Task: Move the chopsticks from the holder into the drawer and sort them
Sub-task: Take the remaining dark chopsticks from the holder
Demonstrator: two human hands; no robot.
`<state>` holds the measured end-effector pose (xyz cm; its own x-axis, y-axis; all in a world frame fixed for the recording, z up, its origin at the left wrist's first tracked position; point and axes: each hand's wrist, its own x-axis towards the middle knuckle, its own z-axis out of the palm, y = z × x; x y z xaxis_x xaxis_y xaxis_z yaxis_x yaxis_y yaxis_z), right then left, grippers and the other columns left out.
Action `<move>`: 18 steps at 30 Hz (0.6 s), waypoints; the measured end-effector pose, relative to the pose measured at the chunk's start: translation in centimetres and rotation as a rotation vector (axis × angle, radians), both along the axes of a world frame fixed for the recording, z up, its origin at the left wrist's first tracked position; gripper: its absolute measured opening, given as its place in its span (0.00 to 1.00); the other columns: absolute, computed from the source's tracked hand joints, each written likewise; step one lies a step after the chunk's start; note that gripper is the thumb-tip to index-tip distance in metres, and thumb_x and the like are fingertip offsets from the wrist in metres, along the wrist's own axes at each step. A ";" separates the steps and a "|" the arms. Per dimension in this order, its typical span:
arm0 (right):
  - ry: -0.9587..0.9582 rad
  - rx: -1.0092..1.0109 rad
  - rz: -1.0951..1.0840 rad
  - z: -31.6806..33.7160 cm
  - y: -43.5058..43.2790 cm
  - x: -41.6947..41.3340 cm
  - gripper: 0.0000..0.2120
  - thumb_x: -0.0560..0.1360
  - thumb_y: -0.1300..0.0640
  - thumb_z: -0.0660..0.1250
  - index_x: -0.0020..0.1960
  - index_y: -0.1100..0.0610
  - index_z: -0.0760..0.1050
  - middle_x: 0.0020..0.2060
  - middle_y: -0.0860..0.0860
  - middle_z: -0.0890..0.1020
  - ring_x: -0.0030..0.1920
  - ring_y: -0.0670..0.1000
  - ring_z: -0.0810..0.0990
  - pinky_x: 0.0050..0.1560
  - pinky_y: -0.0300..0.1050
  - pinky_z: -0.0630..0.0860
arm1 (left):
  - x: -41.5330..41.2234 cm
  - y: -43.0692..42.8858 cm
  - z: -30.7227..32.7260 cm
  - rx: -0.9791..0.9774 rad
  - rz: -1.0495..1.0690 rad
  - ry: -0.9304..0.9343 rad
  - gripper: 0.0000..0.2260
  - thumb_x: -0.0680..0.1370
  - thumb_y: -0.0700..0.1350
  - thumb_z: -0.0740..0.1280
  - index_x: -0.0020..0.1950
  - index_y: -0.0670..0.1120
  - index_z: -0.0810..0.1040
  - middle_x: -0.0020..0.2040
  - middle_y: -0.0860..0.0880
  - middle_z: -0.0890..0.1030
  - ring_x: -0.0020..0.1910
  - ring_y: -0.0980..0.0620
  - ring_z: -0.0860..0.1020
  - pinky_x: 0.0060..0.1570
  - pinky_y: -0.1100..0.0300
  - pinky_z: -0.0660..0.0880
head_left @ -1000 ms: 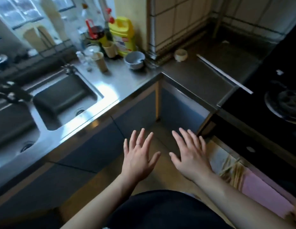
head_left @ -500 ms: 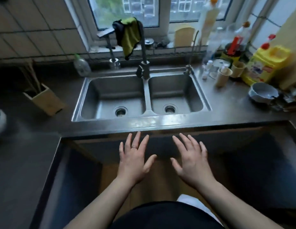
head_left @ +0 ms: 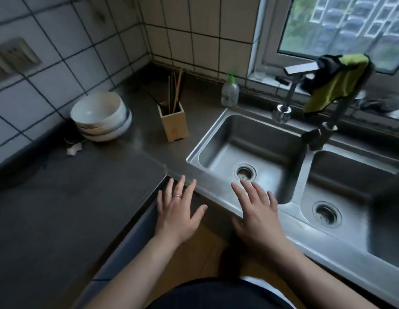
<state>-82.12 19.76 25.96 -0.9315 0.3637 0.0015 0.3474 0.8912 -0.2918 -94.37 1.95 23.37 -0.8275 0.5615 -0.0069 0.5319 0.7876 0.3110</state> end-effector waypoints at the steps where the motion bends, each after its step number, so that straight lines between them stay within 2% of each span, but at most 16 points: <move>1: 0.008 -0.008 0.023 0.2 0.7 -1.6 0.33 0.74 0.43 0.61 0.76 0.44 0.53 0.77 0.50 0.58 0.77 0.55 0.53 0.74 0.59 0.47 | -1.0 0.3 0.2 -0.004 0.034 0.003 0.33 0.75 0.68 0.50 0.78 0.58 0.51 0.80 0.52 0.50 0.78 0.49 0.42 0.73 0.41 0.42; 5: 0.028 -0.005 0.120 1.4 3.3 -7.5 0.32 0.75 0.42 0.61 0.76 0.45 0.54 0.77 0.49 0.58 0.77 0.55 0.54 0.74 0.59 0.49 | -4.5 1.1 1.0 0.019 0.157 -0.008 0.32 0.76 0.68 0.49 0.78 0.59 0.49 0.80 0.53 0.50 0.77 0.51 0.41 0.73 0.42 0.42; 10: 0.057 -0.017 0.210 2.9 5.2 -14.1 0.33 0.75 0.42 0.60 0.76 0.45 0.51 0.77 0.50 0.59 0.77 0.56 0.54 0.74 0.59 0.52 | -8.6 1.9 2.2 0.115 0.283 -0.054 0.31 0.78 0.64 0.56 0.78 0.57 0.52 0.80 0.52 0.52 0.78 0.50 0.43 0.74 0.42 0.48; 18: 0.101 -0.024 0.230 4.2 6.0 -22.5 0.34 0.74 0.43 0.62 0.76 0.45 0.53 0.76 0.50 0.60 0.76 0.56 0.55 0.73 0.60 0.55 | -17.8 2.3 2.4 0.274 0.411 -0.164 0.32 0.78 0.63 0.60 0.78 0.57 0.53 0.79 0.51 0.56 0.78 0.48 0.49 0.75 0.46 0.52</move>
